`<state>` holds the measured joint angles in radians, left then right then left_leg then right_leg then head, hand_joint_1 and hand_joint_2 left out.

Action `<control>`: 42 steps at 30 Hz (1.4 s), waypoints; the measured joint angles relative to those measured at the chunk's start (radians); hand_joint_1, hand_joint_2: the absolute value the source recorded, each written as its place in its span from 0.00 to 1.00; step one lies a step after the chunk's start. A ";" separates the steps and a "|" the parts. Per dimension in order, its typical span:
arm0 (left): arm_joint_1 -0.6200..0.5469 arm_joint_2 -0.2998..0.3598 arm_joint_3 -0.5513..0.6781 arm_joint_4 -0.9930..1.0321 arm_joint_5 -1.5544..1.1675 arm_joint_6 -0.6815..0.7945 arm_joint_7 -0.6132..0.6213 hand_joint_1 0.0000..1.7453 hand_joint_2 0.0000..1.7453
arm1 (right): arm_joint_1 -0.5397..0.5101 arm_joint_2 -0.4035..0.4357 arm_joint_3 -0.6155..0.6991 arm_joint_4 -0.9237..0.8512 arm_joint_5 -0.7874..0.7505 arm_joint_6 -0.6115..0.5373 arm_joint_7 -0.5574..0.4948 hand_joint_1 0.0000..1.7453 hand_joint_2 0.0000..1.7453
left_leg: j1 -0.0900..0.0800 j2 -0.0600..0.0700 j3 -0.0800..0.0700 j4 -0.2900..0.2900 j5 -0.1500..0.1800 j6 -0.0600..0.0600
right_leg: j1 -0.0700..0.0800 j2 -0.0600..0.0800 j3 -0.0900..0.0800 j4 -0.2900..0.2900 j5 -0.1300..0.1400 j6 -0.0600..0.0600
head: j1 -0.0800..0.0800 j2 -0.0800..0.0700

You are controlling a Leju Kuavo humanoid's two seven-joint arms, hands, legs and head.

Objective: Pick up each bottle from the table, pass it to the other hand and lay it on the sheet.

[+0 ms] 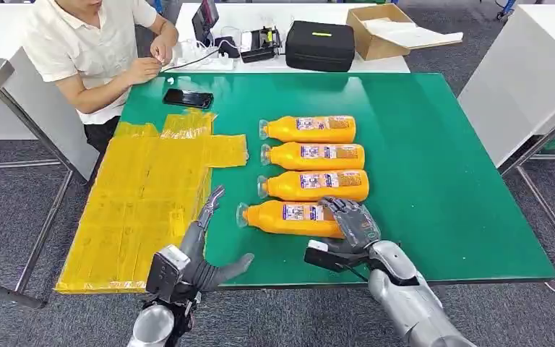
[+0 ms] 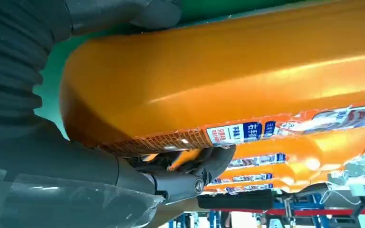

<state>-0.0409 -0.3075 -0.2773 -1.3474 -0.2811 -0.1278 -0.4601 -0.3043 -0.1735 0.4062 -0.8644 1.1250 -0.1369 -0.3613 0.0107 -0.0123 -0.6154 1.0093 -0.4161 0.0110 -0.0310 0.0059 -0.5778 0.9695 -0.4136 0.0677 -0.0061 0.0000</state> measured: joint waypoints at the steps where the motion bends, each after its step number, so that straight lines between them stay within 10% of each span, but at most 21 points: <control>1: 0.000 0.000 0.000 0.001 0.000 0.000 0.000 0.00 1.00 | -0.001 -0.006 0.005 0.005 -0.003 0.000 0.000 1.00 1.00 | 0.000 0.000 0.000 0.000 0.000 0.000 | 0.000 0.000 0.001 0.000 0.000 0.000 | 0.000 0.000; 22: -0.003 0.000 -0.010 0.007 0.070 -0.023 -0.002 0.00 1.00 | 0.026 -0.024 0.042 -0.018 -0.172 -0.010 -0.035 1.00 1.00 | 0.000 0.000 0.003 0.000 0.000 0.000 | 0.000 0.000 0.004 0.000 0.000 0.000 | 0.000 0.000; 42: 0.068 -0.003 0.038 -0.142 0.528 -0.095 0.040 0.00 1.00 | 0.219 0.175 -0.192 -0.455 -0.324 0.054 -0.064 1.00 1.00 | 0.000 0.000 -0.006 0.000 0.000 -0.001 | 0.000 0.001 -0.004 0.001 0.000 0.000 | 0.000 0.000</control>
<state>0.0275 -0.3105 -0.2396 -1.4897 0.2473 -0.2224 -0.4198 -0.0854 0.0018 0.2142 -1.3194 0.8008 -0.0832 -0.4256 0.0109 -0.0120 -0.6214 1.0091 -0.4161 0.0105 -0.0309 0.0065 -0.5815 0.9706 -0.4138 0.0675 -0.0057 0.0000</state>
